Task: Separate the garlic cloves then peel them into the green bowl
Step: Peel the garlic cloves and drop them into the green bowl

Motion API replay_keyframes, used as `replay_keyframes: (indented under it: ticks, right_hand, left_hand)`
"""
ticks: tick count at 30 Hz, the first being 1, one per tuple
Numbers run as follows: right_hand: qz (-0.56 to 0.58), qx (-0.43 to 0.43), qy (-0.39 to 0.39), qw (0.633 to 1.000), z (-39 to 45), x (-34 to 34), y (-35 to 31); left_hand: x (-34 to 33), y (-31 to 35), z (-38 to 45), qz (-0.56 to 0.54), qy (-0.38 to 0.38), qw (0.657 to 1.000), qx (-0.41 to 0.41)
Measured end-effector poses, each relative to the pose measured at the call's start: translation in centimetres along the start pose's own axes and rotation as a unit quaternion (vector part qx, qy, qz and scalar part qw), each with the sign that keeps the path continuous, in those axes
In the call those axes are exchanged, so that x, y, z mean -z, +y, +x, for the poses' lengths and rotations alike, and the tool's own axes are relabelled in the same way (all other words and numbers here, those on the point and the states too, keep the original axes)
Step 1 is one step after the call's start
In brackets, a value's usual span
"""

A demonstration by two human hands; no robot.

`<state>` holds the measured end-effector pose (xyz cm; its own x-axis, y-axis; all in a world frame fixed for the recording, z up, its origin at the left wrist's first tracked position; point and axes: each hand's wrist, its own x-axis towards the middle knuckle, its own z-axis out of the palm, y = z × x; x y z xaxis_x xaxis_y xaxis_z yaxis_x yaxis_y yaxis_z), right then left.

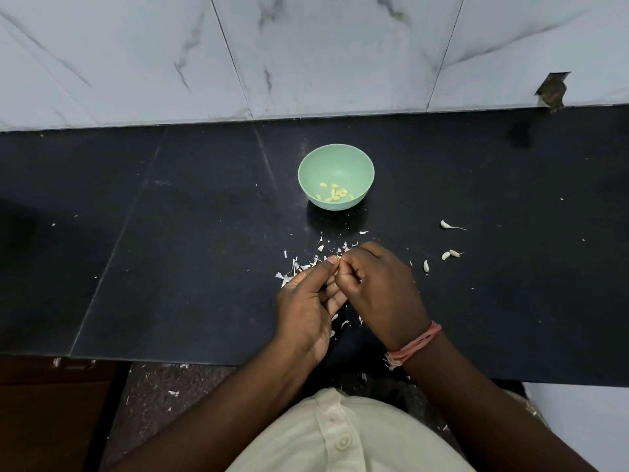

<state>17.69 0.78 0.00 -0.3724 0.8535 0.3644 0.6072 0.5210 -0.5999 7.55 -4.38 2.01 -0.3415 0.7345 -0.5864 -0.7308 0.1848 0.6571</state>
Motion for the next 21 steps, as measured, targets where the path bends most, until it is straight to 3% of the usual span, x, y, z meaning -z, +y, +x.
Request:
replay_keyframes:
  ticks: [6, 10, 13, 21]
  right_hand:
    - [0.089, -0.089, -0.03, 0.992, 0.8, 1.0, 0.0]
    - [0.221, -0.18, -0.074, 0.956, 1.0, 1.8, -0.3]
    - [0.263, -0.19, -0.088, 0.942, 0.9, 2.0, 0.0]
    - [0.128, -0.096, -0.038, 0.986, 0.2, 1.9, -1.1]
  left_hand:
    - [0.3, 0.5, 0.5, 0.017, -0.018, 0.999, 0.039]
    - [0.4, 0.7, 0.6, -0.008, -0.025, 0.997, 0.07]
    - [0.6, 0.9, 0.6, -0.036, -0.037, 0.996, 0.072]
    - [0.7, 0.8, 0.6, -0.032, -0.054, 0.998, 0.028]
